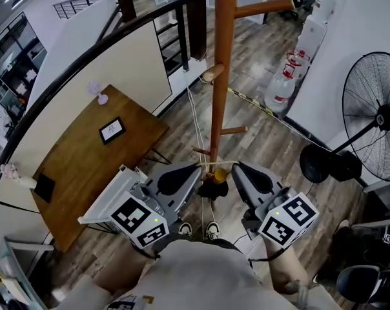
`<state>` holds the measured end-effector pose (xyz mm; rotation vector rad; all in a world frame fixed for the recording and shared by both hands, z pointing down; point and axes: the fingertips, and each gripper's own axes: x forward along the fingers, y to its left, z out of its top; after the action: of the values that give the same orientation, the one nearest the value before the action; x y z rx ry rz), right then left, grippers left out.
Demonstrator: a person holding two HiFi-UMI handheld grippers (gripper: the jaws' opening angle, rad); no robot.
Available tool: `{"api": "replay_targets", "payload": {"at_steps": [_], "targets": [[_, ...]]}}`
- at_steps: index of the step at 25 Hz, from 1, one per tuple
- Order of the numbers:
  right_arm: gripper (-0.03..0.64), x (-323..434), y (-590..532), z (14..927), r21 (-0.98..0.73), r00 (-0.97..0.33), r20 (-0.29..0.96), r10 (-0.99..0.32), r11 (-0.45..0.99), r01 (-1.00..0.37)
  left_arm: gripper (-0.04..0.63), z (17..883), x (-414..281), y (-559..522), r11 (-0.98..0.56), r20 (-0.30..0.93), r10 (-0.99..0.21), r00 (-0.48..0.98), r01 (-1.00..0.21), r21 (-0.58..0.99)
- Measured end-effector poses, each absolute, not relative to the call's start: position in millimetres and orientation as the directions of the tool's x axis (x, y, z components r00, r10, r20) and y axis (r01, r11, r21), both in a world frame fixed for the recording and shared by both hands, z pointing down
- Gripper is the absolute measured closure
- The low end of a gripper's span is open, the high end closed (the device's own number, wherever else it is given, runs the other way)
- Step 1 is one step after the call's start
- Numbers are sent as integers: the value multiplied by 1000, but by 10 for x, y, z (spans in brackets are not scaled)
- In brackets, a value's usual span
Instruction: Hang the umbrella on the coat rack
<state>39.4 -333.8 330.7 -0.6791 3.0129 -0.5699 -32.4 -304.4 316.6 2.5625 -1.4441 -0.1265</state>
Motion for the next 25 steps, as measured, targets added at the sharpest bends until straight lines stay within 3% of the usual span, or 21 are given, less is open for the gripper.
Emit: {"api": "replay_targets", "payload": {"at_steps": [25], "targets": [[614, 94, -3938, 5155, -455, -812, 362, -457, 674, -582, 595, 5011, -600, -3787, -478, 268, -758, 595, -786, 393]]}}
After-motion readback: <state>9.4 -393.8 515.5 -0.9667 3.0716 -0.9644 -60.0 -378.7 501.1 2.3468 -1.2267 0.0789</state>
